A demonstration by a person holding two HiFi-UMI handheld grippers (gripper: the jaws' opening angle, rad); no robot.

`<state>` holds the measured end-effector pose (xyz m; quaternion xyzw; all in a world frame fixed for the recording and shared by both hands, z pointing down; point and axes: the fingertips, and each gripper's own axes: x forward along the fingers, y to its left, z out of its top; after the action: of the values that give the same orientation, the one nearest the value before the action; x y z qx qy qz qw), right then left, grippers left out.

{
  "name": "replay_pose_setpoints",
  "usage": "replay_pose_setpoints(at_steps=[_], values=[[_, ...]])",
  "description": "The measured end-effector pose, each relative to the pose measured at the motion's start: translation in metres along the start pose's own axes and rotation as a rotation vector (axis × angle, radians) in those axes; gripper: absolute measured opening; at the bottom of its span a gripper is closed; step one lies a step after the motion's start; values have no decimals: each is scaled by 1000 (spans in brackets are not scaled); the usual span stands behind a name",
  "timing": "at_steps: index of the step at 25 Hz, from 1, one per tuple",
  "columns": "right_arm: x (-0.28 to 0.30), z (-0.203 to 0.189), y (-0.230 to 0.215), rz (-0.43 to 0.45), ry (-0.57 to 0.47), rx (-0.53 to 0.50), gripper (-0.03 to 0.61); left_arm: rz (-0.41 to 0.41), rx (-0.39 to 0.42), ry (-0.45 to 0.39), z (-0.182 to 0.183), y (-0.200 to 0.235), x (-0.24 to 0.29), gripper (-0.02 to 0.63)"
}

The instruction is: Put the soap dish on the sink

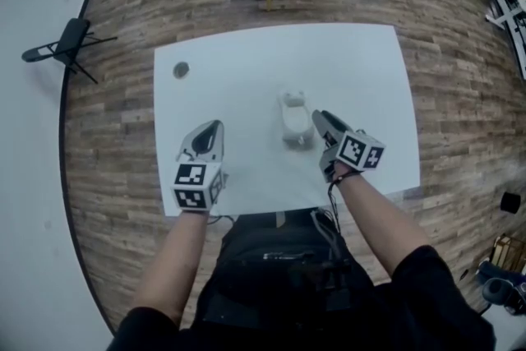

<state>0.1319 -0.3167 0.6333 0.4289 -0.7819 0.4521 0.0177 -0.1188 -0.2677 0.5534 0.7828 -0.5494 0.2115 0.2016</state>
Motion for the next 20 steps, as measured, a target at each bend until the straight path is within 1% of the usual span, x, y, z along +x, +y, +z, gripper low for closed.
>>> replay_pose_setpoints(at_steps=[8,14,20], values=[[-34,5,14,27,-37,-114,149,22,6,-27,1,-4,-19,-11],[-51,13,37,65,-66,-165,147,34,9,-56,7,-9,-31,-11],[-65,19,63,95,-90,-261,147,46,5,-82,7,-9,-44,-11]])
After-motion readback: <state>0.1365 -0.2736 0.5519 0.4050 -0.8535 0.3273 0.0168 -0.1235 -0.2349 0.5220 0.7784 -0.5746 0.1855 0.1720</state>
